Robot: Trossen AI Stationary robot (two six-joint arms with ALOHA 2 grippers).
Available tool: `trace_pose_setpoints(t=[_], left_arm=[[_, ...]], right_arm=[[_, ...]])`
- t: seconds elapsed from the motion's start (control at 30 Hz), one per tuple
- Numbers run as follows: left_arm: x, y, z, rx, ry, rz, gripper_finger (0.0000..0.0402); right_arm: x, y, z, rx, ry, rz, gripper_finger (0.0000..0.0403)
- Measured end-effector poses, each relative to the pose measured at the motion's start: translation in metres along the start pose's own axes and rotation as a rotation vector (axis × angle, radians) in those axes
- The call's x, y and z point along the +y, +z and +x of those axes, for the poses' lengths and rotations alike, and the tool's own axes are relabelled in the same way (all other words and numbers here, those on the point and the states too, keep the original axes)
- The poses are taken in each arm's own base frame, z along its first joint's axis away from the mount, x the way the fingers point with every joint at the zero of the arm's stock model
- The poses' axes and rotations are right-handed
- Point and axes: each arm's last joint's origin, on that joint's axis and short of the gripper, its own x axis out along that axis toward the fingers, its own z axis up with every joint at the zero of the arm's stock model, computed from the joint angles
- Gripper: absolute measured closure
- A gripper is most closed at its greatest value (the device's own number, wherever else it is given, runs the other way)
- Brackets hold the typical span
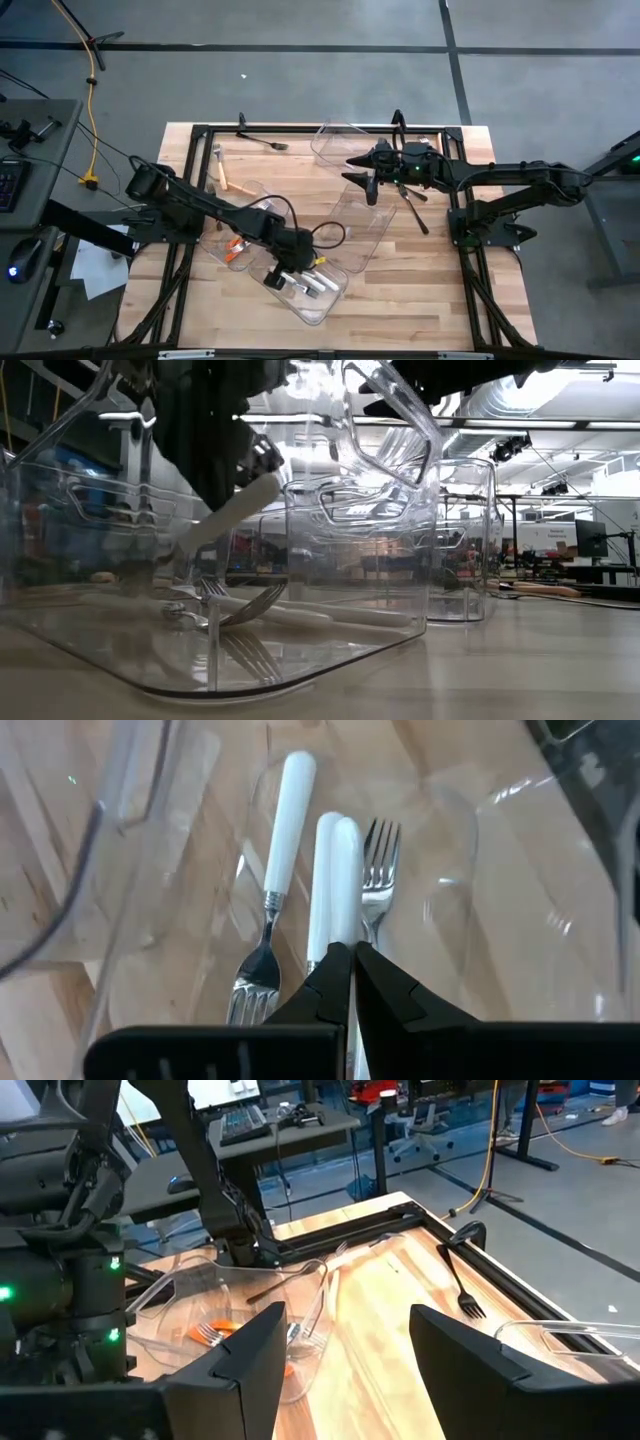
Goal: Sort silverware by color (type)
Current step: Put the white fork into the bottom transparent bin, then put the light orange fork into the middle right transparent bin
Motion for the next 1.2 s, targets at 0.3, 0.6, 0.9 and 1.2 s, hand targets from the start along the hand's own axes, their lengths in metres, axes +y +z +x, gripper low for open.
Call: trace_pose_setpoints(t=[0.3, 0.6, 0.9, 1.2], left_arm=[[0.001, 0.0, 0.004, -0.001, 0.0, 0.017, 0.0397], [0.001, 0.0, 0.004, -0.005, -0.007, -0.022, 0.0319], [0.0, -0.001, 0.002, 0.001, -0.055, -0.059, 0.0247], [0.035, 0.01, -0.072, -0.003, 0.018, -0.166, 0.0247]], right_arm=[[0.0, 0.0, 0.0, 0.003, -0.001, 0.0, 0.0206], [0.0, 0.0, 0.0, 0.004, -0.002, 0.027, 0.0206], [0.0, 0.0, 0.0, 0.003, -0.001, 0.028, 0.0206], [0.002, 0.004, 0.0, -0.035, 0.033, 0.065, 0.0206]])
